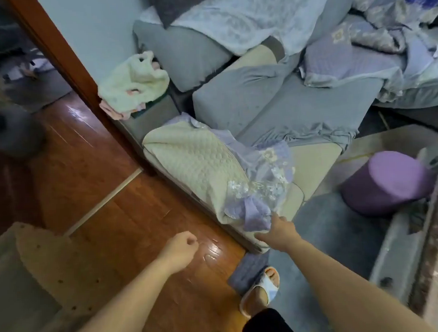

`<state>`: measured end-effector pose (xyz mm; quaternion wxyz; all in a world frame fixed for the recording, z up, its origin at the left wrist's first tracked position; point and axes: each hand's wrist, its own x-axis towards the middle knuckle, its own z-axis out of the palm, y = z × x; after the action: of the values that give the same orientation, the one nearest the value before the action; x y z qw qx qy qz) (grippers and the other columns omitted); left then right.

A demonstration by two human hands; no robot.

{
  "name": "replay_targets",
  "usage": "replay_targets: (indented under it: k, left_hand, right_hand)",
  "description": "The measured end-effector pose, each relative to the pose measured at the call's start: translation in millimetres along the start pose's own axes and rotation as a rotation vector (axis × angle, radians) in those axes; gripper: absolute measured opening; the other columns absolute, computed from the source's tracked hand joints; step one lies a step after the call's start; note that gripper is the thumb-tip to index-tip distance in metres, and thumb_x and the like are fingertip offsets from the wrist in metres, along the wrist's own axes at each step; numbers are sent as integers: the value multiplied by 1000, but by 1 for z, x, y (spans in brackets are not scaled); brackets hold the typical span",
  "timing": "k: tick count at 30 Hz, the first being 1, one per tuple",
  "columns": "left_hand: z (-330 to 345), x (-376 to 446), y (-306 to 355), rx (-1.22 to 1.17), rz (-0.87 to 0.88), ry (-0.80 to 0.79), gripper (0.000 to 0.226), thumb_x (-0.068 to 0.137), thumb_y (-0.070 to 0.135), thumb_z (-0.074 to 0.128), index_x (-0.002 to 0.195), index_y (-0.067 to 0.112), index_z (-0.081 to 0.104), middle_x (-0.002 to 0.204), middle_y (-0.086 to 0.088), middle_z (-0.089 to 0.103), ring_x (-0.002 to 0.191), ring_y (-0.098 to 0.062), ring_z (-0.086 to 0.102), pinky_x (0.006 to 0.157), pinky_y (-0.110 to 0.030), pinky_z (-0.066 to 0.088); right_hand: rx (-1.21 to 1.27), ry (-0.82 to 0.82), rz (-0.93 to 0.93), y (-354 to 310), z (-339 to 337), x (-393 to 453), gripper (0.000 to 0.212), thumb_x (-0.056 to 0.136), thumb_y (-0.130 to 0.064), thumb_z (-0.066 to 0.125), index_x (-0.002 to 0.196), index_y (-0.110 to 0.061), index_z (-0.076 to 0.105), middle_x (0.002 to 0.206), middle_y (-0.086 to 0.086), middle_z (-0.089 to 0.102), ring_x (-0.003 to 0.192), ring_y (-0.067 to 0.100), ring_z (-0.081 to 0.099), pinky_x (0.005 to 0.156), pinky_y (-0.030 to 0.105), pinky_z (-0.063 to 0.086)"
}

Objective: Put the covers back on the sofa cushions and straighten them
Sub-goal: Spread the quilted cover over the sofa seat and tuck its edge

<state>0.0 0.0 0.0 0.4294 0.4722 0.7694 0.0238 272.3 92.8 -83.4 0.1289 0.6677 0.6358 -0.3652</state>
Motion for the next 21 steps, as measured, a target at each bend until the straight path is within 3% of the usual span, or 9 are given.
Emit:
replay_targets:
  k: [4, 8, 10, 12, 15, 17, 18, 19, 21]
  left_hand:
    - [-6, 38, 23, 60, -28, 24, 27, 101, 30, 53, 126, 25, 62, 122, 6, 64, 106, -14, 61, 85, -23, 49]
    - [5, 79, 42, 113, -31, -38, 30, 101, 32, 52, 131, 26, 58, 124, 8, 63, 110, -12, 58, 93, -27, 49]
    - [18, 91, 53, 43, 16, -98, 33, 101, 32, 54, 133, 24, 56, 123, 6, 62, 105, -10, 56, 89, -24, 47]
    - [30, 109, 66, -138, 1, -187, 42, 100, 38, 56, 139, 24, 50, 126, 2, 60, 104, -10, 57, 84, -22, 47]
    - [49, 131, 74, -470, -214, -340, 81, 89, 57, 64, 154, 37, 21, 148, 0, 40, 128, -24, 50, 88, -35, 50]
    - [63, 137, 70, -478, -306, -316, 109, 78, 58, 76, 156, 39, 2, 152, -3, 36, 130, -30, 48, 90, -39, 53]
    - [72, 138, 64, -512, -375, -296, 119, 72, 55, 81, 156, 40, -2, 148, -5, 42, 123, -32, 54, 87, -42, 57]
    - [81, 137, 61, -574, -439, -307, 121, 67, 53, 84, 155, 39, 2, 137, -7, 54, 109, -32, 62, 79, -41, 60]
    - [88, 130, 60, -636, -525, -353, 94, 70, 47, 83, 146, 27, 31, 108, -6, 67, 86, -25, 66, 68, -35, 58]
  right_hand:
    - [207, 53, 21, -29, 4, 56, 111, 76, -68, 60, 156, -16, 3, 145, 13, 47, 131, 36, 44, 107, 44, 39]
    - [309, 53, 13, -34, 1, 84, 65, 90, -30, 57, 144, -19, 24, 111, 14, 65, 94, 35, 62, 73, 39, 49]
    - [109, 66, -174, -24, -1, 71, 51, 90, -16, 49, 140, -20, 36, 103, 13, 66, 93, 36, 63, 71, 39, 48]
    - [-148, 145, -464, -8, 3, 46, 54, 84, -14, 46, 137, -25, 45, 93, 8, 67, 85, 32, 64, 68, 37, 51]
    - [-176, 23, -661, 18, 14, 6, 53, 78, -18, 43, 127, -33, 58, 94, 2, 70, 82, 23, 62, 69, 31, 50]
    - [-50, -148, -542, 26, 11, -17, 48, 85, -20, 40, 126, -37, 59, 112, 4, 70, 95, 25, 61, 81, 32, 51]
    - [14, -224, -464, 27, 3, -25, 44, 87, -21, 42, 123, -36, 63, 110, 0, 71, 95, 22, 61, 84, 31, 51]
    - [78, -261, -377, 32, -4, -29, 42, 86, -18, 46, 119, -34, 67, 100, -8, 72, 92, 16, 62, 85, 29, 51]
    - [159, -246, -245, 42, -23, -25, 43, 82, -9, 47, 113, -27, 71, 86, -21, 66, 89, 9, 64, 88, 29, 50]
